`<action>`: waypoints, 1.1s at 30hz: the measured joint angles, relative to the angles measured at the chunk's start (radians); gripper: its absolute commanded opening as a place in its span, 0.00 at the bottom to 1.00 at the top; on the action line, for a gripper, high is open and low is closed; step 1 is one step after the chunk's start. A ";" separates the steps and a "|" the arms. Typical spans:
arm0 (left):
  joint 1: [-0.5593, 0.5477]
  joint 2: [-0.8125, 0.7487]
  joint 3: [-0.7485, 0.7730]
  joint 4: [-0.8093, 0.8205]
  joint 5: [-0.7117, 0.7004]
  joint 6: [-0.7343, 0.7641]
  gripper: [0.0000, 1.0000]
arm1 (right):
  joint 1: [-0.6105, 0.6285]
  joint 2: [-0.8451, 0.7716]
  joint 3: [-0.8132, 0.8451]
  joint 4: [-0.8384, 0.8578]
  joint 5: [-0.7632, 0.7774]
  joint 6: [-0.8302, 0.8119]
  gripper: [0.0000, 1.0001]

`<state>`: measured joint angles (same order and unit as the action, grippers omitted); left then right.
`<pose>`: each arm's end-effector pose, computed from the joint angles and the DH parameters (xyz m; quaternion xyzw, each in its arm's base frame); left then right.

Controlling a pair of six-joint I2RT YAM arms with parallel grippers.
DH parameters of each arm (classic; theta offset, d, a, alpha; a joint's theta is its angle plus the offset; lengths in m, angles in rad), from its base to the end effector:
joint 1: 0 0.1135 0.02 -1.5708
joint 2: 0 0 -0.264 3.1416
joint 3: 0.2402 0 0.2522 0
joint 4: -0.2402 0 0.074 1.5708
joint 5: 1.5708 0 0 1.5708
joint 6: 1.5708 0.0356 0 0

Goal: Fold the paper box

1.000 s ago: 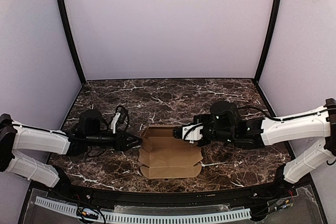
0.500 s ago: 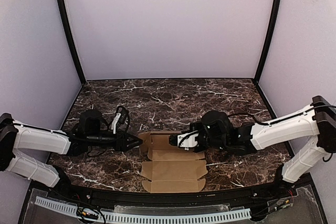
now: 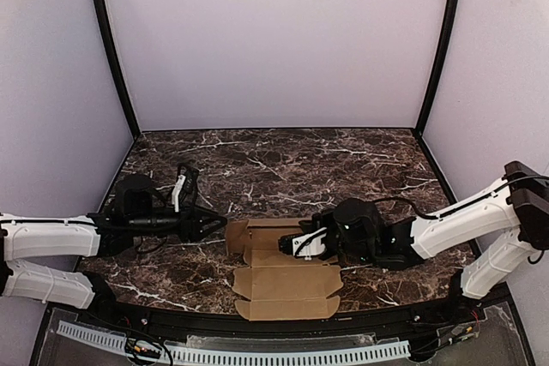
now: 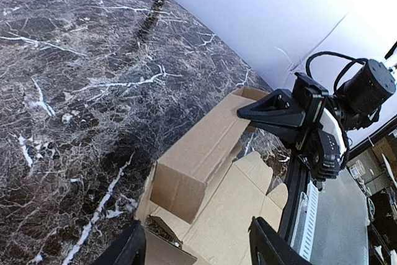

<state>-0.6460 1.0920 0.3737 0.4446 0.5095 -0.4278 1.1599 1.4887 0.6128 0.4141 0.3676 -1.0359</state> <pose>0.1680 -0.1484 0.2034 0.2353 0.7501 -0.4716 0.3996 0.1305 0.2674 0.1791 -0.7003 0.4664 -0.1230 0.5263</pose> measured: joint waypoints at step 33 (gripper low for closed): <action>0.002 0.208 0.004 0.037 -0.172 -0.048 0.33 | 0.082 0.021 -0.097 0.291 0.146 -0.168 0.00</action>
<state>-0.6437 1.3003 0.3775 0.4820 0.3378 -0.4755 1.2419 1.5093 0.5156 0.7052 0.5133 -1.2041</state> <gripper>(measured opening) 0.332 0.007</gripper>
